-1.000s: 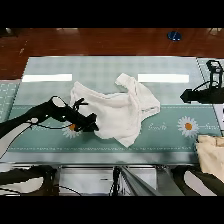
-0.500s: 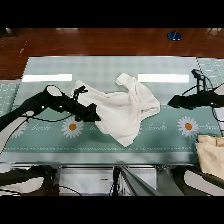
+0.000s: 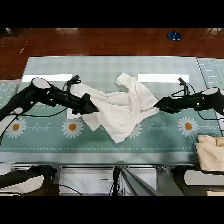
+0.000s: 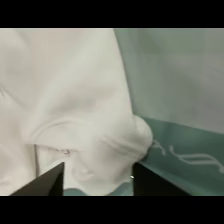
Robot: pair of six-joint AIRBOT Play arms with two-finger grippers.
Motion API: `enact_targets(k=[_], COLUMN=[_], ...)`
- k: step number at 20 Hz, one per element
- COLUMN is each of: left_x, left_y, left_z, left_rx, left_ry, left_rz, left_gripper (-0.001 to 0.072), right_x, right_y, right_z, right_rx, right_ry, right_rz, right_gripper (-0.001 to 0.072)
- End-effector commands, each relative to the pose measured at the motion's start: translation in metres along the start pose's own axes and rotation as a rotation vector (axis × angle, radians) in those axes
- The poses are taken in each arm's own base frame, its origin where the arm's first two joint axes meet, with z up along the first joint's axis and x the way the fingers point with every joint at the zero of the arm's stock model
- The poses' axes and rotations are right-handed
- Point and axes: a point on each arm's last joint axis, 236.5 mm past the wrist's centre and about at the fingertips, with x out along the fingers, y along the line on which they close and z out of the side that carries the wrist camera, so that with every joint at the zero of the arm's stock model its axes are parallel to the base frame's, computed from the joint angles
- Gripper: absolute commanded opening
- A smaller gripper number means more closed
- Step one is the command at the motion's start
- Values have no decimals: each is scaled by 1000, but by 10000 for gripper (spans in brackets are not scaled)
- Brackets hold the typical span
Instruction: Fold the shirts.
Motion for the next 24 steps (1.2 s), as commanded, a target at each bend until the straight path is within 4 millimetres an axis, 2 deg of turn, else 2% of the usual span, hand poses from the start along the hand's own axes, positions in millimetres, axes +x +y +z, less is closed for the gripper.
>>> enact_targets(k=[1,2,3,5,6,7,9,11,13,14,16,18,19,21,22,24], left_x=[-28,-39,-51,-78,-95,-112,-159,-227,-296,-323,-363,-384,-391,-404,-405,-383], left_y=[-51,-63,-77,-101,-114,-127,-159,-204,-252,-275,-320,-354,-365,-379,-379,-367], left_z=[26,34,42,50,51,51,54,53,34,19,-23,-68,-85,-112,-121,-132], left_rx=[38,53,74,112,143,179,261,383,539,620,788,912,942,919,885,803], left_ry=[-123,-164,-207,-268,-290,-312,-390,-525,-655,-705,-771,-807,-826,-866,-876,-869], left_rz=[-230,-290,-352,-472,-528,-572,-657,-761,-835,-850,-861,-825,-807,-786,-757,-595], left_gripper=[33,33,33,32,32,32,32,32,31,31,31,31,31,31,31,31], right_x=[26,34,36,26,12,-11,-74,-155,-241,-284,-351,-403,-429,-470,-486,-499], right_y=[-5,-2,2,22,31,43,77,122,175,204,264,314,336,365,376,382], right_z=[-3,-5,-3,9,20,35,68,96,108,108,91,63,46,15,-2,-31], right_rx=[86,75,60,-10,-54,-105,-218,-337,-429,-467,-596,-702,-741,-776,-779,-766], right_ry=[29,38,30,-18,-58,-122,-293,-501,-717,-825,-988,-1113,-1179,-1288,-1330,-1346], right_rz=[6,2,-1,39,40,32,12,-14,-36,-40,-49,-60,-75,-122,-138,-191], right_gripper=[321,154,27,26,26,26,25,25,25,24,25,24,24,24,24,24])
